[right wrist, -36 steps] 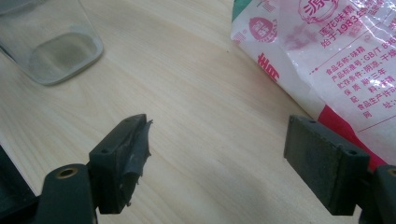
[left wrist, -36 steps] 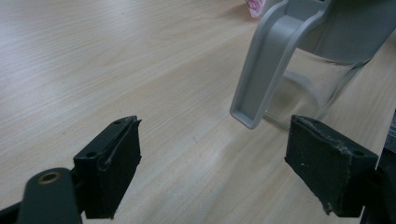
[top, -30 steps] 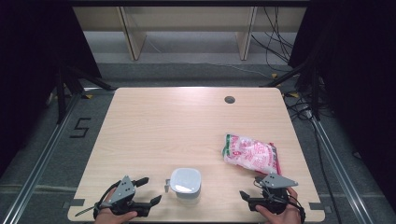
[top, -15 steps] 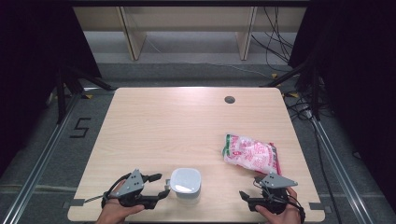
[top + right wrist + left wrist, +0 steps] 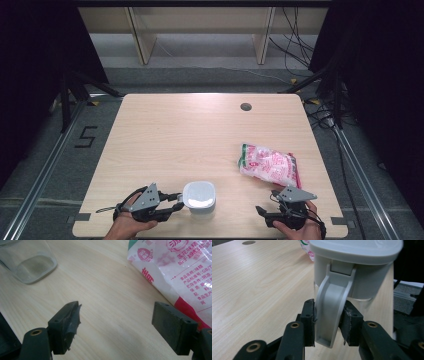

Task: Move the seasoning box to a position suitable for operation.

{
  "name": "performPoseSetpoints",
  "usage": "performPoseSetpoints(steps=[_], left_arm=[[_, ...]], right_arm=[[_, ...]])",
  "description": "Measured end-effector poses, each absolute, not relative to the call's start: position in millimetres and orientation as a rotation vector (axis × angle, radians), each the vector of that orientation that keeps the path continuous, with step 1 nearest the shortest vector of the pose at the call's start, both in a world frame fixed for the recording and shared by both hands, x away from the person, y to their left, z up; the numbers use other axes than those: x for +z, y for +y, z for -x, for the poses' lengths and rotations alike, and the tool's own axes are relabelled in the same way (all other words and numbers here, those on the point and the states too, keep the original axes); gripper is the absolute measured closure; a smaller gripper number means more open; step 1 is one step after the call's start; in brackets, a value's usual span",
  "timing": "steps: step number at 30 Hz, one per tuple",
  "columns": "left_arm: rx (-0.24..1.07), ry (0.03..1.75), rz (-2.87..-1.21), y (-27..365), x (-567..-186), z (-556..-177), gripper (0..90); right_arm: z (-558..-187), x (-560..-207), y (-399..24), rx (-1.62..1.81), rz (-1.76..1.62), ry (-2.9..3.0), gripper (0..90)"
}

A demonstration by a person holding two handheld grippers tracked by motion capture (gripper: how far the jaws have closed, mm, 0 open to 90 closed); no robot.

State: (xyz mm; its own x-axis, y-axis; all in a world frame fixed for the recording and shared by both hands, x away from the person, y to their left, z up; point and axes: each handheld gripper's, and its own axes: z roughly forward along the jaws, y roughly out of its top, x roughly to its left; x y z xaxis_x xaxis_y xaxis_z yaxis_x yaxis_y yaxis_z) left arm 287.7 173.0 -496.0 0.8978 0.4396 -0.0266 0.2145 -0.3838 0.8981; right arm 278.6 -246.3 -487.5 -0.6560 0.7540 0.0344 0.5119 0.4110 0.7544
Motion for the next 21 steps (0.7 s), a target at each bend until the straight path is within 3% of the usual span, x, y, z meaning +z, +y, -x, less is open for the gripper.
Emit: performPoseSetpoints(steps=[4, 21], left_arm=[[0.244, 0.450, -1.958, 171.6, -491.8, -285.2, 62.6], [0.176, 0.434, -1.933, 164.3, -486.9, -278.0, 65.8]], right_arm=[[-279.4, -487.2, -246.3, 1.098, -1.086, 2.366, 23.4], [-278.3, -487.4, -245.7, 1.097, -1.102, 2.358, 23.8]])
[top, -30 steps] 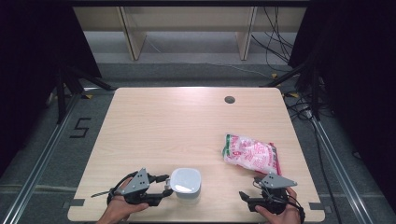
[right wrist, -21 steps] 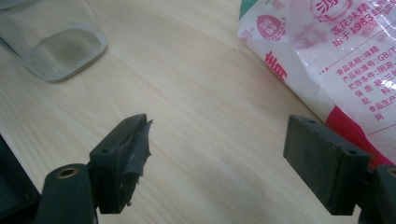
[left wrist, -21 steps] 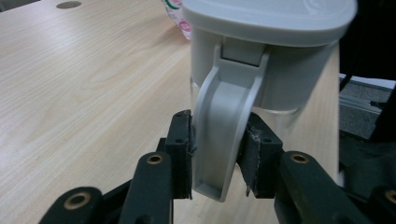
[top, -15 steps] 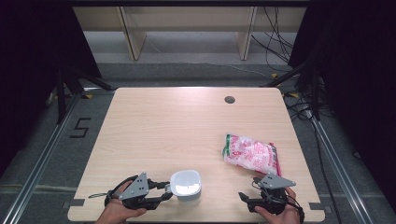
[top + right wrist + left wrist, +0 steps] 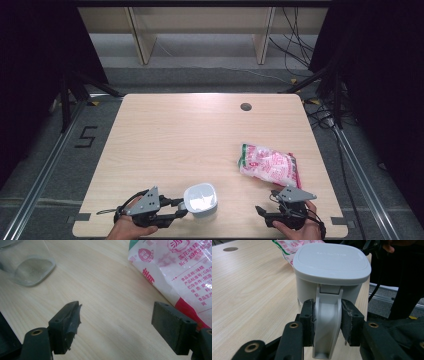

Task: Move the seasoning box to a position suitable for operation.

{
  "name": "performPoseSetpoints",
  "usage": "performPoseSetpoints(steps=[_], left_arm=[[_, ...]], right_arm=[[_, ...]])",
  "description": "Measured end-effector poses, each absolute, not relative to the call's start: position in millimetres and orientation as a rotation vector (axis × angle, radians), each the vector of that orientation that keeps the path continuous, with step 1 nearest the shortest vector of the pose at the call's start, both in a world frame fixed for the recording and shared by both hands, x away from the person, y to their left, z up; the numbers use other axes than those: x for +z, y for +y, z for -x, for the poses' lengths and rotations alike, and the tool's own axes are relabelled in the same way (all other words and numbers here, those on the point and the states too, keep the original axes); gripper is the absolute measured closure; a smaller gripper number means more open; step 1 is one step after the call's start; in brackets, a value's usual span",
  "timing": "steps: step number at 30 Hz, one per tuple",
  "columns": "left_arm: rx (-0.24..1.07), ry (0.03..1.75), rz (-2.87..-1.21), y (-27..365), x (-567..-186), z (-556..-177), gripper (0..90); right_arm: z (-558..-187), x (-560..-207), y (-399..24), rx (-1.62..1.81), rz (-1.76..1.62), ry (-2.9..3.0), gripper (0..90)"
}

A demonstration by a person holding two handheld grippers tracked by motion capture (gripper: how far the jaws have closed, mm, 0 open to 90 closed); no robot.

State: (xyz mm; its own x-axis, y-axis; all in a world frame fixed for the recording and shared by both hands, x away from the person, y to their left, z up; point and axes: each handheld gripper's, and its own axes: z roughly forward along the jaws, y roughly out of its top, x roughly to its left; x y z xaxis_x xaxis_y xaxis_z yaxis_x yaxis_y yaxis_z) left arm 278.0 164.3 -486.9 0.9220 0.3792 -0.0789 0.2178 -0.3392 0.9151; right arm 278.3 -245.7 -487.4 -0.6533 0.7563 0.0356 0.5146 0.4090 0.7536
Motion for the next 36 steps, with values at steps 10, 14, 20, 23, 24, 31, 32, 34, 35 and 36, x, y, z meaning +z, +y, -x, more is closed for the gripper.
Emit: performPoseSetpoints(steps=[10, 14, 20, 23, 24, 31, 32, 34, 35, 36], left_arm=[[0.235, 0.461, -1.931, 154, -487, -277, 68.1], [0.249, 0.481, -1.940, 150, -485, -281, 68.2], [0.268, 0.497, -1.934, 144, -486, -291, 68.3], [0.274, 0.500, -1.936, 142, -485, -295, 68.2], [0.284, 0.503, -1.938, 141, -485, -300, 68.2], [0.292, 0.501, -1.931, 136, -486, -318, 68.1], [0.297, 0.502, -1.936, 136, -485, -320, 68.1], [0.297, 0.501, -1.934, 134, -485, -324, 68.1], [0.297, 0.504, -1.934, 133, -485, -325, 68.1], [0.297, 0.504, -1.934, 133, -485, -325, 68.1]], right_arm=[[-279, -488, -246, 1.114, -1.099, 2.374, 24.1], [-280, -487, -246, 1.111, -1.092, 2.375, 24.1], [-281, -488, -245, 1.114, -1.086, 2.387, 24.1], [-280, -488, -245, 1.108, -1.096, 2.389, 24.1], [-281, -488, -246, 1.115, -1.080, 2.400, 24.1], [-280, -488, -245, 1.092, -1.093, 2.368, 24.1], [-279, -488, -246, 1.093, -1.091, 2.368, 24.1], [-279, -488, -246, 1.097, -1.091, 2.367, 24.1], [-280, -488, -246, 1.097, -1.092, 2.367, 24.1], [-280, -488, -246, 1.097, -1.092, 2.367, 24.1]])
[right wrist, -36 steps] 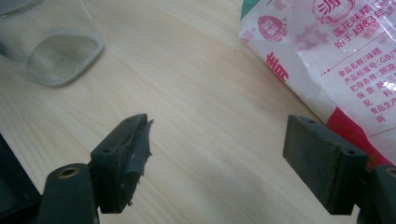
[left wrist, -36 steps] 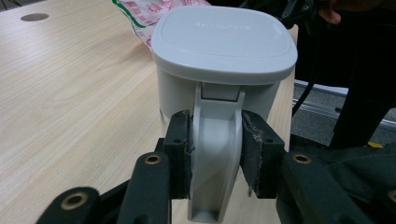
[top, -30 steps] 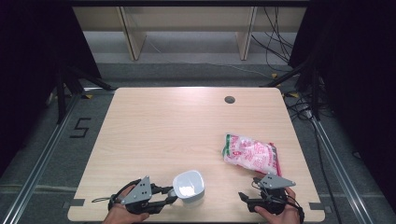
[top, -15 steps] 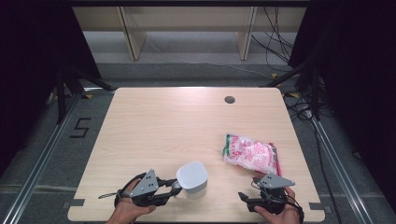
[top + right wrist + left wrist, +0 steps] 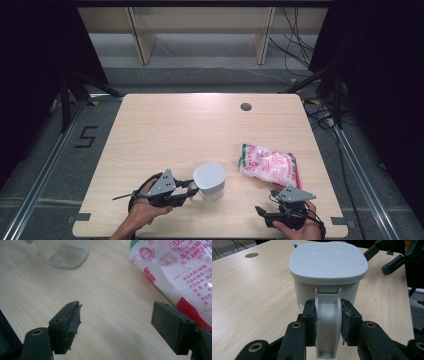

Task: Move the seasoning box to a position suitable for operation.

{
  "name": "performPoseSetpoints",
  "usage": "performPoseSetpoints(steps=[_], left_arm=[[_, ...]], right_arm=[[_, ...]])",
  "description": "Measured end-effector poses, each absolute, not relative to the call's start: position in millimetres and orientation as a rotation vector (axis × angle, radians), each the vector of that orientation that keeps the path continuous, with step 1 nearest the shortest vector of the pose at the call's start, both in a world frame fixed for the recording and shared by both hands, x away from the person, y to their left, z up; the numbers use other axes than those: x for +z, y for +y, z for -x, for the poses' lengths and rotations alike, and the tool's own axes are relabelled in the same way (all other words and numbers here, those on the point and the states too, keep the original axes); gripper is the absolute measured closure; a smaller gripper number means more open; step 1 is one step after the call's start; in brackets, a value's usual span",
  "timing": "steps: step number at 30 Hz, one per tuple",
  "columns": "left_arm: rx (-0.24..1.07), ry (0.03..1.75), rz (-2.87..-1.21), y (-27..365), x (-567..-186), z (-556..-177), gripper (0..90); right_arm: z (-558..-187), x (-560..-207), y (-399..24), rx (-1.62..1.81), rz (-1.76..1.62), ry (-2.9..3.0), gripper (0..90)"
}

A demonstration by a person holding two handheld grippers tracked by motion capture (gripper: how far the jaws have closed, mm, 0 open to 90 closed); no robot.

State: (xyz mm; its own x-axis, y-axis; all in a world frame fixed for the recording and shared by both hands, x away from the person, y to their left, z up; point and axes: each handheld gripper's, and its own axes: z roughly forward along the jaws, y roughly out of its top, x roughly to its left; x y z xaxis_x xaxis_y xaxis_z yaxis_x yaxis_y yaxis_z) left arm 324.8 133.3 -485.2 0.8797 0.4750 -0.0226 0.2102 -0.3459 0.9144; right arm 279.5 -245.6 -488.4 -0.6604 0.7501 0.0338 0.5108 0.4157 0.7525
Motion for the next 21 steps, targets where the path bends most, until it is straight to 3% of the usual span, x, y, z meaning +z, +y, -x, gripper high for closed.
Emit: performPoseSetpoints(steps=[21], left_arm=[[0.348, 0.543, -1.926, 117, -485, -360, 68.2]], right_arm=[[-280, -489, -245, 1.086, -1.091, 2.384, 23.8]])
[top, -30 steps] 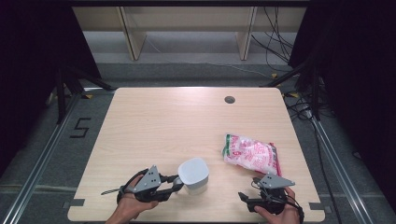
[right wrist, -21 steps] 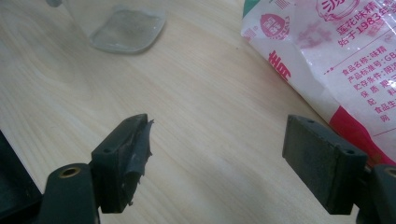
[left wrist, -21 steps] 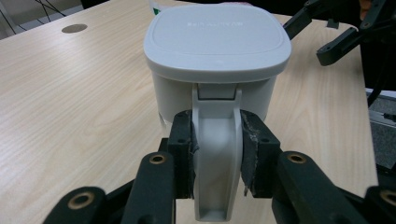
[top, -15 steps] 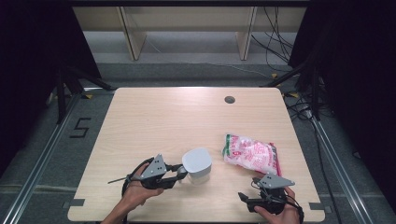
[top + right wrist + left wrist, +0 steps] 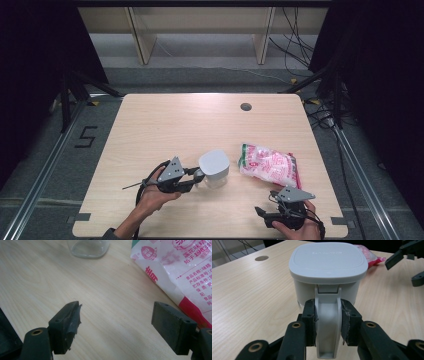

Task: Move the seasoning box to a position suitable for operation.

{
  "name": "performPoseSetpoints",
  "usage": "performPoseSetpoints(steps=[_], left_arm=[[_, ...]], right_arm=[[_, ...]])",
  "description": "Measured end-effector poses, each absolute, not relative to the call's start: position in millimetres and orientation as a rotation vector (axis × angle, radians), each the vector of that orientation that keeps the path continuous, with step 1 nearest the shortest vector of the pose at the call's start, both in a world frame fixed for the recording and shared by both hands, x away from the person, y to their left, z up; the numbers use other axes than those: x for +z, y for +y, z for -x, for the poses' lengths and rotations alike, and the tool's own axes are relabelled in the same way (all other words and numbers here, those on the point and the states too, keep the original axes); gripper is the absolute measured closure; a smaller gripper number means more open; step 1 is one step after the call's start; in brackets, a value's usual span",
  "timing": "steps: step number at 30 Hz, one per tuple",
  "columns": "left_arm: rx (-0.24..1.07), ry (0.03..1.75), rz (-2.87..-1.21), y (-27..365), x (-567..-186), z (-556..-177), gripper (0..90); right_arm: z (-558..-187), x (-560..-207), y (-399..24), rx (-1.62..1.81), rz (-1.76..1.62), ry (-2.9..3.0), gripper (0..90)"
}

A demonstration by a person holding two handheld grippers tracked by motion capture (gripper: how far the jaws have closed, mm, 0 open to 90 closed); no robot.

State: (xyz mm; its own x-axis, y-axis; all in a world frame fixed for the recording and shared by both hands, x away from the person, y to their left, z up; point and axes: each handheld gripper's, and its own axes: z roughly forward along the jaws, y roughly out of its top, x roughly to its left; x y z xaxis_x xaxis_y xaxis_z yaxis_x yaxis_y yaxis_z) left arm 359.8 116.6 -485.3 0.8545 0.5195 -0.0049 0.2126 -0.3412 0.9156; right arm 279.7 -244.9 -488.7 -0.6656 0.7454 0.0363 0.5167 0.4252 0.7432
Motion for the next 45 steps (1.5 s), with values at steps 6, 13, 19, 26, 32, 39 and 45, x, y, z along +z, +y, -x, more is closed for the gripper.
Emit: performPoseSetpoints(steps=[6, 13, 19, 26, 32, 39, 45], left_arm=[[0.359, 0.554, -1.916, 114, -486, -367, 68.2], [0.355, 0.537, -1.921, 119, -487, -379, 64.6], [0.382, 0.560, -1.912, 126, -491, -387, 64.5], [0.460, 0.624, -1.906, 129, -493, -393, 63.7], [0.466, 0.646, -1.922, 132, -492, -398, 67.1], [0.462, 0.656, -1.927, 128, -492, -401, 67.4], [0.458, 0.642, -1.927, 126, -492, -402, 67.5]], right_arm=[[-280, -489, -244, 1.087, -1.097, 2.379, 23.8], [-279, -490, -243, 1.091, -1.083, 2.383, 23.8], [-278, -490, -243, 1.091, -1.106, 2.384, 23.8], [-279, -490, -243, 1.085, -1.086, 2.388, 23.8], [-280, -491, -243, 1.086, -1.103, 2.391, 23.3], [-279, -491, -242, 1.080, -1.137, 2.392, 23.2], [-281, -493, -245, 1.082, -1.078, 2.391, 23.2]])
